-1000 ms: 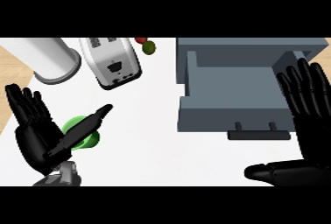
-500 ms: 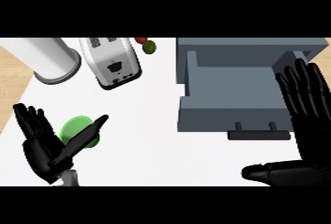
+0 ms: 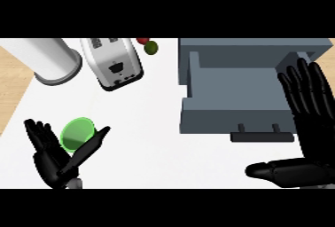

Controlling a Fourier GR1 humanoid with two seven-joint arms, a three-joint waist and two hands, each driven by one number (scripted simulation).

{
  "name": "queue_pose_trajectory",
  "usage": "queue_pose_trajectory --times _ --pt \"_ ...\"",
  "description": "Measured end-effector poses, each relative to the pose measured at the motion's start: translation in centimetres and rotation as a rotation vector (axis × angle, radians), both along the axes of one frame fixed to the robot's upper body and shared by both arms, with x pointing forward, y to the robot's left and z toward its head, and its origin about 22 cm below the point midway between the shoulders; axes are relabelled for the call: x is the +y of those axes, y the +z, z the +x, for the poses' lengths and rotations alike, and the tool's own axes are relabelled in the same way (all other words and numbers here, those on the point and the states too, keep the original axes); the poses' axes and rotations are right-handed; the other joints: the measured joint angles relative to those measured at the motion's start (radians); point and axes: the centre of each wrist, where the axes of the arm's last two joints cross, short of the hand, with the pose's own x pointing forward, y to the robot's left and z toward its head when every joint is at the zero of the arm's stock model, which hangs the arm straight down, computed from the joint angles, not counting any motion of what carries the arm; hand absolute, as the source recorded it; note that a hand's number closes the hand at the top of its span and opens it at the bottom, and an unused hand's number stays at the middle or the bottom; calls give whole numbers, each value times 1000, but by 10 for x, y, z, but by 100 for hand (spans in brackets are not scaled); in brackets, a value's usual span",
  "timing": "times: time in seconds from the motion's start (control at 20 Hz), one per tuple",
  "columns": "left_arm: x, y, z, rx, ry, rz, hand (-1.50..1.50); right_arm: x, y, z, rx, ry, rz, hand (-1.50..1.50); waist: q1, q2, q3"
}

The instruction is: Pick up the cup, place it into the drawer and close the drawer

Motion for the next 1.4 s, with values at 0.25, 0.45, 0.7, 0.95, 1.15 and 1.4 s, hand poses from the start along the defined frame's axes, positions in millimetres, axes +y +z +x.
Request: queue_pose_trajectory --times 0.25,0.45,0.7,0.95,1.15,1.4 --pt "16 -18 -5 17 7 -16 -150 -3 3 -2 2 3 -2 -150 0 0 0" --pt "20 -40 -5 19 5 -24 -150 -2 9 -1 3 10 -2 -150 -1 -1 1" --pt "28 -56 -9 -4 22 -18 -150 1 13 -5 -1 10 2 -150 0 -3 5" --pt "37 -67 -14 14 35 -38 -150 1 7 -9 9 18 -1 -150 0 -1 1" --pt "33 -85 -14 29 37 -48 -150 -1 3 -4 9 15 -3 -150 -1 0 1" --pt "39 -97 -12 32 40 -52 -150 7 7 -11 6 17 -4 -150 -2 0 0"
